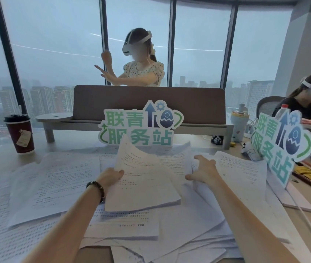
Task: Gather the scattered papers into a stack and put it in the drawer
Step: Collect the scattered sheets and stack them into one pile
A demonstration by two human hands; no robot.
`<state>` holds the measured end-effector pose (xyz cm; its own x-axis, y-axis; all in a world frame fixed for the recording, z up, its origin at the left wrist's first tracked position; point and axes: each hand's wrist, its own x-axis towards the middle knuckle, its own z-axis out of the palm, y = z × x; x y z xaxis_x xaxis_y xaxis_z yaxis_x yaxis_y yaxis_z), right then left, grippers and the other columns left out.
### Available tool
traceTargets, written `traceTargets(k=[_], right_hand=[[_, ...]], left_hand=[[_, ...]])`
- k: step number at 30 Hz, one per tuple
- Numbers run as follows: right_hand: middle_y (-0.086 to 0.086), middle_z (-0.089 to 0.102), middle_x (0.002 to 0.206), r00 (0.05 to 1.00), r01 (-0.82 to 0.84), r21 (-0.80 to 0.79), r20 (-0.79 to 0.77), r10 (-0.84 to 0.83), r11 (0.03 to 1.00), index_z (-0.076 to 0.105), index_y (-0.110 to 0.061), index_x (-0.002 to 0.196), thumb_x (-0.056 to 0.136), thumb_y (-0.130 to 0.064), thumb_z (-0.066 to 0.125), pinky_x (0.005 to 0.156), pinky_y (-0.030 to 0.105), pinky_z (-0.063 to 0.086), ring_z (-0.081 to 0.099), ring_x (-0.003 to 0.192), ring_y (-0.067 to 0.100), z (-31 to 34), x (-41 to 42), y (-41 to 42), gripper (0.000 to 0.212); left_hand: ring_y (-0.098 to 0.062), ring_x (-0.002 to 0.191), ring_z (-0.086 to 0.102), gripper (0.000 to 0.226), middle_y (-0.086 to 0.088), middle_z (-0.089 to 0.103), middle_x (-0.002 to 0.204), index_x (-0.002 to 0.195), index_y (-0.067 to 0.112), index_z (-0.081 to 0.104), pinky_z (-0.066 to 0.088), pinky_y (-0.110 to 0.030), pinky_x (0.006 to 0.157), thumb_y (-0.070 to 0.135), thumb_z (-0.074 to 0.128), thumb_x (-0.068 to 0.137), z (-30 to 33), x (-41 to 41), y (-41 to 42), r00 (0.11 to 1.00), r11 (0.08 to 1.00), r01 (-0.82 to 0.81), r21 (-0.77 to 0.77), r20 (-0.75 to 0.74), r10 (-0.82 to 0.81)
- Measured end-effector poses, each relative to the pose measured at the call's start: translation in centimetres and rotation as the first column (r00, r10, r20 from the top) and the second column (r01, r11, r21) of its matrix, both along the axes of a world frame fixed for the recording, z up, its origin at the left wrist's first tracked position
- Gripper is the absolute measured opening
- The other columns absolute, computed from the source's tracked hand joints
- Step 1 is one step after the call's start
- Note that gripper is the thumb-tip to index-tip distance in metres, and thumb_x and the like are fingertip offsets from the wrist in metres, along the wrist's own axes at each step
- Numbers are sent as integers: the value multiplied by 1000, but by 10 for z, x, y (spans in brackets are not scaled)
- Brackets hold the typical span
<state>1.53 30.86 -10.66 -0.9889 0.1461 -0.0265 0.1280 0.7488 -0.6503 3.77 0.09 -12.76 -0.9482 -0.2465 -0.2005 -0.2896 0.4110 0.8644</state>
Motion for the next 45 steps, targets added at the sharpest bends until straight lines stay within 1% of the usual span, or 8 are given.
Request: traceTargets(k=[15, 23, 30, 37, 39, 41, 43, 45], right_hand=[[13, 46, 148, 997, 75, -222, 28, -71, 972, 38, -13, 149, 67, -18, 92, 107, 38, 40, 44, 136, 32, -15, -14, 11, 99], [15, 41, 150, 1000, 9, -288, 31, 0, 958, 26, -22, 156, 82, 14, 55, 106, 39, 41, 41, 133, 37, -11, -24, 23, 87], [10, 45, 148, 998, 11, -189, -56, -22, 982, 44, -15, 146, 90, -15, 70, 104, 37, 40, 45, 133, 30, -17, -22, 20, 62], [6, 46, 149, 978, -85, -411, 140, 156, 907, 38, -19, 153, 79, 25, 48, 89, 33, 54, 52, 119, 28, -8, -22, 36, 86], [6, 45, 149, 967, -103, -391, 177, 185, 914, 35, -14, 153, 81, 22, 42, 91, 35, 55, 52, 120, 28, -10, -21, 36, 80], [4, 51, 141, 964, -130, -312, 181, 193, 941, 37, -9, 146, 88, 0, 62, 97, 40, 53, 54, 120, 28, -11, -18, 31, 64], [-5, 48, 141, 952, -219, -131, 186, 241, 967, 31, -15, 146, 75, -34, 85, 104, 40, 44, 47, 131, 26, -9, -13, 22, 91], [-6, 32, 158, 935, -311, -8, 178, 308, 950, 6, -25, 158, 61, -42, 93, 115, 42, 29, 31, 145, 24, -9, -9, 13, 131]], left_hand=[[-37, 98, 68, 30, -20, 70, 112, 122, 3, 62, 56, -44, 81, 23, 52, 102, -3, -1, 4, 998, 978, 20, 209, -59, -8], [-40, 101, 67, 30, -22, 69, 114, 123, 1, 62, 53, -54, 92, 20, 54, 101, -5, -4, -4, 998, 968, -11, 249, -54, 26], [-41, 102, 67, 31, -22, 69, 115, 123, 1, 62, 52, -58, 94, 21, 55, 100, -5, -5, -6, 999, 966, -12, 257, -44, 25], [-41, 102, 67, 32, -22, 69, 114, 124, 1, 62, 52, -58, 93, 22, 55, 100, -4, -5, -8, 998, 963, -23, 267, -42, 35], [-41, 102, 67, 32, -23, 69, 115, 124, 1, 62, 53, -57, 92, 22, 55, 100, -4, -5, -8, 998, 964, -26, 266, -44, 39], [-41, 101, 67, 32, -22, 69, 115, 125, 2, 61, 53, -57, 92, 22, 55, 101, -3, -4, -7, 998, 964, -26, 265, -43, 39], [-41, 101, 68, 32, -22, 70, 114, 125, 2, 61, 52, -58, 92, 23, 54, 100, -4, -4, -7, 998, 965, -26, 260, -41, 38], [-41, 101, 68, 32, -21, 70, 114, 125, 3, 61, 52, -59, 92, 23, 54, 100, -4, -5, -7, 999, 966, -23, 259, -40, 35]])
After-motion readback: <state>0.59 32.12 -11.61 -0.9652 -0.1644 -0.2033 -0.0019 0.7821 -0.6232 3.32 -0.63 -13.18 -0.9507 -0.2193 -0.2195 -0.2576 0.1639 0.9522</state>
